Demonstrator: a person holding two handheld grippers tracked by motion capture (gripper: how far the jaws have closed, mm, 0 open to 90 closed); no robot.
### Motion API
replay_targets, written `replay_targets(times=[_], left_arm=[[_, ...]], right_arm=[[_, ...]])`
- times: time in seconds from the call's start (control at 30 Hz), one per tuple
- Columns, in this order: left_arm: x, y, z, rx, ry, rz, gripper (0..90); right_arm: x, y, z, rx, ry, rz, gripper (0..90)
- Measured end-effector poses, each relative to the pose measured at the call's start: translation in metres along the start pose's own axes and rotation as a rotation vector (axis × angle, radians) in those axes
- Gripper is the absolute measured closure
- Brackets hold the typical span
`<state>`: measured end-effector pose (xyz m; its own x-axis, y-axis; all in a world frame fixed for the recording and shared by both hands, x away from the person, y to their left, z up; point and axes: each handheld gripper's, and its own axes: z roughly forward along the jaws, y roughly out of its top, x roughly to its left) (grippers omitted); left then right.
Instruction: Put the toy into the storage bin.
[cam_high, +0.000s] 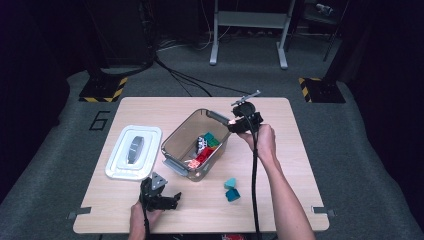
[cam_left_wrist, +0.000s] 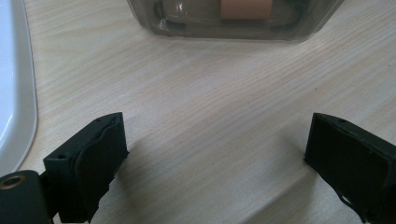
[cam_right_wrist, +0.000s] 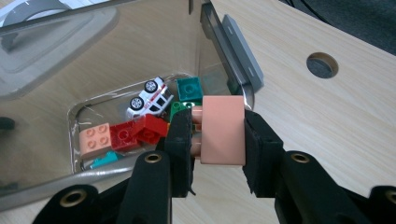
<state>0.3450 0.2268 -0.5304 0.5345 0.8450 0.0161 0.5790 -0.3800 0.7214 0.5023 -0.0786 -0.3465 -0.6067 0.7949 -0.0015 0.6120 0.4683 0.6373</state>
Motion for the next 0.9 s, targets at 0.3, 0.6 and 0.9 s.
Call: replay_targets(times=[0.3, 0.6, 0.9], left_arm=[[0.0, 0.0, 0.0, -0.003, 0.006, 0.002, 5.3], [-0.001, 0.0, 0.0, -0.009, 0.004, -0.006, 5.4], [-0.001, 0.0, 0.0, -0.008, 0.001, -0.008, 5.4]], right_arm=[[0.0, 0.015, 0.03, 0.018, 0.024, 0.042, 66.5], [0.009, 0.014, 0.044, 0.079, -0.042, 0.016, 55.8], [0.011, -0.001, 0.018, 0.011, -0.034, 0.044, 29.7]])
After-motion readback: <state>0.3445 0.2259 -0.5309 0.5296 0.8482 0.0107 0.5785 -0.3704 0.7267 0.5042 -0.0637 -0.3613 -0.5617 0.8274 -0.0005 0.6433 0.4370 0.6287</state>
